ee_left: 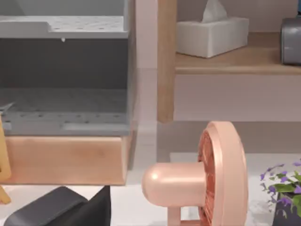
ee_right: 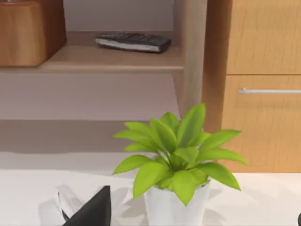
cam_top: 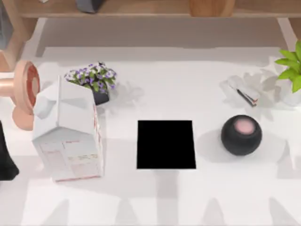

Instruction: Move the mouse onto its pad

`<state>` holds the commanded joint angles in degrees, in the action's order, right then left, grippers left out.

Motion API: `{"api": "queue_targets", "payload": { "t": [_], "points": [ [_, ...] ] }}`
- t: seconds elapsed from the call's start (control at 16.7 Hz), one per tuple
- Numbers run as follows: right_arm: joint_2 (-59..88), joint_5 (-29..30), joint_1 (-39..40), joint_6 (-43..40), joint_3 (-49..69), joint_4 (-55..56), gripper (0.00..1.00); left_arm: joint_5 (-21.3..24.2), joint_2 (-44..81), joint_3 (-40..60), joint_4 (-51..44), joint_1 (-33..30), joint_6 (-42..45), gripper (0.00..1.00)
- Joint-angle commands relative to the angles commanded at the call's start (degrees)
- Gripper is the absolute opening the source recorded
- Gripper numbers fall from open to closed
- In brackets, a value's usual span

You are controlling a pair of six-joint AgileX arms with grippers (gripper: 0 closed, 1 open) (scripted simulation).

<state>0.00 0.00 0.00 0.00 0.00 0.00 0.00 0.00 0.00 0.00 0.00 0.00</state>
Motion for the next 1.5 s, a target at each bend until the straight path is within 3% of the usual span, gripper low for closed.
{"api": "queue_targets", "payload": {
  "t": [0.42, 1.08, 1.5],
  "points": [
    [0.0, 0.0, 0.0, 0.0, 0.0, 0.0, 1.0, 0.0, 9.2, 7.9, -7.4, 1.3, 0.8, 1.0],
    [0.0, 0.0, 0.0, 0.0, 0.0, 0.0, 1.0, 0.0, 65.8, 42.8, -43.8, 7.2, 4.7, 1.0],
    [0.0, 0.0, 0.0, 0.0, 0.0, 0.0, 1.0, -0.2, 88.7, 59.6, -58.8, 10.1, 6.2, 1.0]
  ]
}}
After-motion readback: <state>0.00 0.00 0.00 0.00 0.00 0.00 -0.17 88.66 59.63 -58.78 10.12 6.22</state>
